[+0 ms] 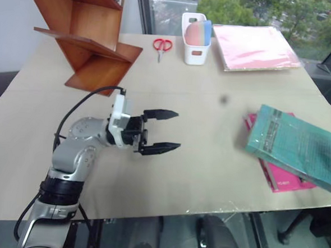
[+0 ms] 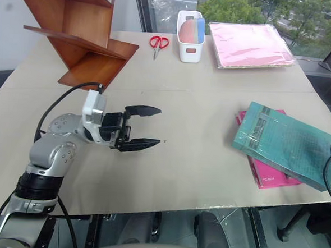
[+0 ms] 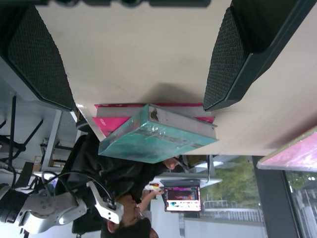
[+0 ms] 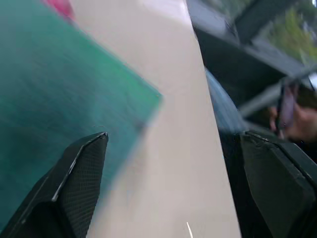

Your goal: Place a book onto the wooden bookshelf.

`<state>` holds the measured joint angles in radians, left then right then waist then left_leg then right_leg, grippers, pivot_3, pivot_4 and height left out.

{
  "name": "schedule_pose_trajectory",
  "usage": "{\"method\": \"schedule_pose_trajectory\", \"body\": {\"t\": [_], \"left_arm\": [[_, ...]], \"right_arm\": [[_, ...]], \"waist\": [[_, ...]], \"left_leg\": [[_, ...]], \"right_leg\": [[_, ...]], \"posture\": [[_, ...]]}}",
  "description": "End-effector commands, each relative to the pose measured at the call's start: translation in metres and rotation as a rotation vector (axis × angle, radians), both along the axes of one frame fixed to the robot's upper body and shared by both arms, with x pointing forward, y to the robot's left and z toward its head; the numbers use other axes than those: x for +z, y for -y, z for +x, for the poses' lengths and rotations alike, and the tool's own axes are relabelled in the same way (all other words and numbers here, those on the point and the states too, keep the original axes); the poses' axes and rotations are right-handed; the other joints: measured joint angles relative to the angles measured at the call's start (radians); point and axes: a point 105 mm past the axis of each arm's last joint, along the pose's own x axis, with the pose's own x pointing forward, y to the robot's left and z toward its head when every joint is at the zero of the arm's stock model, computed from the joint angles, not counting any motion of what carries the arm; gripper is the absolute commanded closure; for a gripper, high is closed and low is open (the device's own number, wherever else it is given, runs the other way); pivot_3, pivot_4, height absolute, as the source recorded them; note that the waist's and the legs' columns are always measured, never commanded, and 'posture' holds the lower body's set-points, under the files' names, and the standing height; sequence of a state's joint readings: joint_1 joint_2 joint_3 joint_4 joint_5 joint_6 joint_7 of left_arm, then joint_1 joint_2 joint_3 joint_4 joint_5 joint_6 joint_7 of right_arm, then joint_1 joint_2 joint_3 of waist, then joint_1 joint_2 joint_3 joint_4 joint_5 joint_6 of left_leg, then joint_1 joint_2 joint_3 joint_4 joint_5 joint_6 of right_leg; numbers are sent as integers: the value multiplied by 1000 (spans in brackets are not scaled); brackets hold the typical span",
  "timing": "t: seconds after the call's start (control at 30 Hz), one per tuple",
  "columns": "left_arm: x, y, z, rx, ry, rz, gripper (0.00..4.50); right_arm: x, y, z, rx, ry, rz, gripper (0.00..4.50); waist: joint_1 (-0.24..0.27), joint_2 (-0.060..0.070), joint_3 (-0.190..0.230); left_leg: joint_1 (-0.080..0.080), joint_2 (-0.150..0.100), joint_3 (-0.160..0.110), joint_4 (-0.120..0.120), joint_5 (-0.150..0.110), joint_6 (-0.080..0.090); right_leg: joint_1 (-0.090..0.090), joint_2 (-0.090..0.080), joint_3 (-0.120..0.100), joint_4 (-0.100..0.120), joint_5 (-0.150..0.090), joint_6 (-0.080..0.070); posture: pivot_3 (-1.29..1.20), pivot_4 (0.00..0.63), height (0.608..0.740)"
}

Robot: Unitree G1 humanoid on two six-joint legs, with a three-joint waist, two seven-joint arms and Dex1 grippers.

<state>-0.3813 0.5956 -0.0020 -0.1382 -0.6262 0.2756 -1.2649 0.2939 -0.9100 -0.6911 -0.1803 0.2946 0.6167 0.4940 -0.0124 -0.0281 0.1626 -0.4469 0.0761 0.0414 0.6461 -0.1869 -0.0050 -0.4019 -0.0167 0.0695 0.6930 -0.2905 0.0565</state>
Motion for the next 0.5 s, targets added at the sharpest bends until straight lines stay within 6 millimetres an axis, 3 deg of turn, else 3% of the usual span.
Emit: {"method": "schedule_pose_trajectory", "body": {"t": [0.03, 0.17, 0.5], "left_arm": [[6, 0, -2, 0, 45, -3, 0], [4, -1, -3, 8, 42, -1, 0], [3, -2, -1, 27, 43, 2, 0]], "right_arm": [[1, 8, -9, -26, -38, -55, 126], [-5, 4, -12, -7, -57, -32, 126], [-21, -38, -14, 183, -131, 78, 126]], "waist": [[0, 0, 0], [-4, 1, -1], [-1, 2, -1]], "left_leg": [[0, 0, 0, 0, 0, 0], [1, 0, 0, 0, 0, 0], [0, 0, 0, 0, 0, 0]], "right_leg": [[0, 0, 0, 0, 0, 0], [0, 0, 0, 0, 0, 0], [0, 0, 0, 0, 0, 0]], "posture": [[0, 150, 740], [0, 150, 740], [0, 150, 740]]}}
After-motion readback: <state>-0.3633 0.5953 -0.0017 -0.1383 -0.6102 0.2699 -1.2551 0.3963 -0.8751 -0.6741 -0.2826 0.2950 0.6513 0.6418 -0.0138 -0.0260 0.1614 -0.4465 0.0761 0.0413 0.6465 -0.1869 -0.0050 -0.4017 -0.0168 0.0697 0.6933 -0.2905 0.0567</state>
